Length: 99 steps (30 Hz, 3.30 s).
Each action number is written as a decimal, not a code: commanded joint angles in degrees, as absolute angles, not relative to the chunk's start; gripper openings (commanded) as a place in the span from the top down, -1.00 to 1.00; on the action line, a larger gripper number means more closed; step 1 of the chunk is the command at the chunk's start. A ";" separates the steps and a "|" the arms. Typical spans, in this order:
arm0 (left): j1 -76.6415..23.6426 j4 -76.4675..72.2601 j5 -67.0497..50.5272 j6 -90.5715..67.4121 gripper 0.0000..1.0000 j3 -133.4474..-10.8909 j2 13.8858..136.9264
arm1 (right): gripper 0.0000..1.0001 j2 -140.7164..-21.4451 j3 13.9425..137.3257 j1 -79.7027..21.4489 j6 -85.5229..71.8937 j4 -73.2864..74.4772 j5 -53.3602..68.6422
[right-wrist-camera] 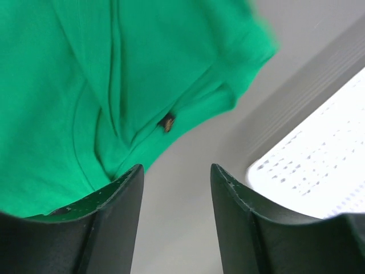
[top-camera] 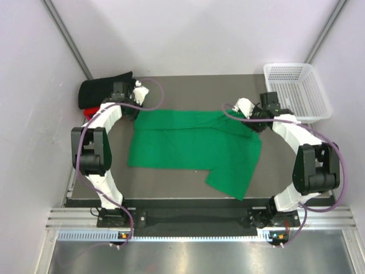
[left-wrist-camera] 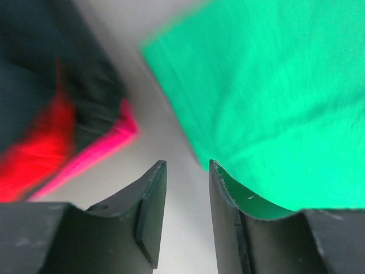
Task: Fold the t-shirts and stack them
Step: Fold the tshirt
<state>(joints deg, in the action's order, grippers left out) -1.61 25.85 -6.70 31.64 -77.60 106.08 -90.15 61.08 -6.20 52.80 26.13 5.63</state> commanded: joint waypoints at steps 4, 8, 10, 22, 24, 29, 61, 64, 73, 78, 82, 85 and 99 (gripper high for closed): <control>-2.81 25.05 -9.58 29.62 0.17 -85.43 105.64 | 0.04 -95.08 76.08 -5.98 50.62 35.05 19.32; -4.22 23.47 -11.25 28.48 0.26 -84.20 108.54 | -0.02 -104.57 84.62 -6.06 51.33 43.93 26.45; -4.57 22.59 -11.77 25.94 0.33 -83.67 109.24 | -0.03 -109.58 89.09 -6.15 51.50 47.54 28.03; -6.15 20.83 -11.95 22.94 0.36 -82.88 113.20 | -0.05 -122.43 102.21 -8.08 50.45 55.37 35.59; -6.85 20.92 -12.04 22.94 0.36 -82.88 113.64 | -0.05 -123.48 102.83 -8.79 50.10 55.37 35.60; -8.35 20.83 -11.60 23.47 0.36 -82.18 113.91 | -0.08 -125.59 104.94 -9.93 49.22 54.85 35.95; -10.99 20.13 -7.91 24.78 0.36 -82.97 115.31 | 0.66 -121.74 104.60 -12.48 49.57 57.22 35.68; -10.99 19.95 -7.82 24.78 0.36 -83.32 115.57 | 0.63 -117.43 99.33 -13.70 49.48 57.13 35.33; -10.90 19.60 -7.12 25.31 0.35 -86.92 117.68 | 0.41 -106.26 87.79 -21.28 45.18 52.56 30.50; -10.90 19.86 -6.68 25.23 0.35 -90.17 119.71 | 0.40 -113.62 97.63 -11.35 40.17 48.88 29.19; -10.64 19.51 -5.10 25.84 0.37 -91.41 120.85 | 0.38 -118.03 104.67 -5.98 39.90 48.17 26.46; -10.55 18.90 -3.43 26.80 0.38 -92.98 122.42 | 0.36 -119.97 105.82 -2.91 40.34 47.37 25.40; -10.55 17.23 1.67 29.79 0.46 -93.60 123.22 | 0.41 -113.30 95.20 2.99 44.54 53.86 28.73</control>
<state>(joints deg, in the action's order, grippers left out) -10.61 19.33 0.36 28.67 -92.05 123.83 -118.80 96.97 1.23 41.50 49.45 25.80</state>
